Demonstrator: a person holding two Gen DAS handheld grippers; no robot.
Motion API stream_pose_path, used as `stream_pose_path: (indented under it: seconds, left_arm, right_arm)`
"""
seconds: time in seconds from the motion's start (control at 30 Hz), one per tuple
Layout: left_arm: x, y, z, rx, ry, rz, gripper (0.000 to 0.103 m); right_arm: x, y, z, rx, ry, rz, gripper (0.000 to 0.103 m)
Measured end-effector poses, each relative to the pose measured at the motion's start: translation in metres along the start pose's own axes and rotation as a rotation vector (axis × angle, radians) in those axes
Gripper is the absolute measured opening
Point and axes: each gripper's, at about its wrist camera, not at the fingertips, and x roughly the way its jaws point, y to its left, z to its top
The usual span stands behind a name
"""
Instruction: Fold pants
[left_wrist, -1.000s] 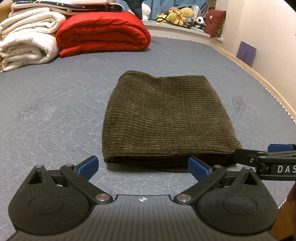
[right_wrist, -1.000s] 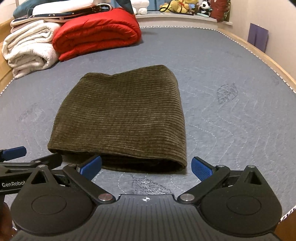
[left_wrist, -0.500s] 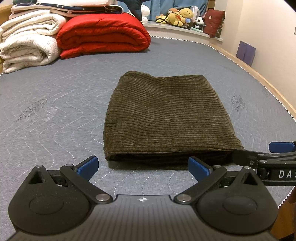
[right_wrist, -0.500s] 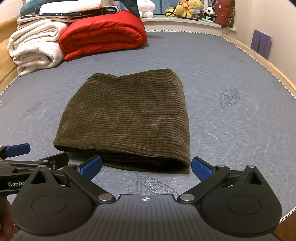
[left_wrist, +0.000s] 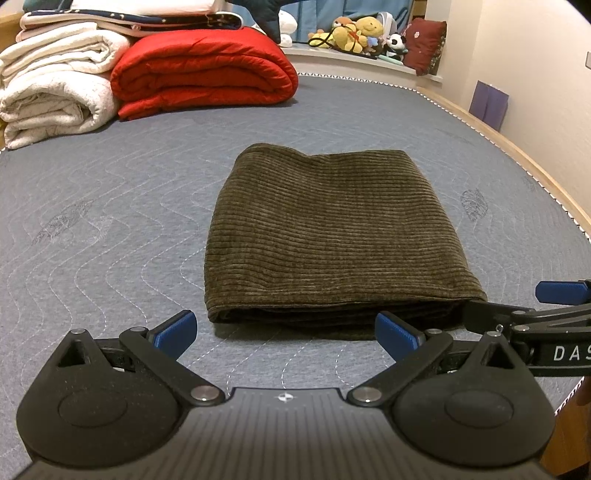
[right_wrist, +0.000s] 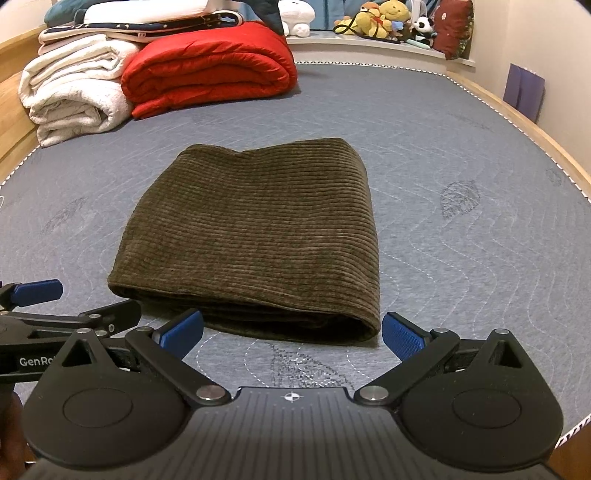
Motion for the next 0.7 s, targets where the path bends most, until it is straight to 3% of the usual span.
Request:
stream_pose_path:
  seconds: [0.7]
  left_arm:
    - [-0.0006,0.0001,-0.0002,0.011,0.0,-0.003,0.103]
  right_arm:
    - [0.0009,0.0012,-0.0013,-0.003,0.0,-0.004,0.102]
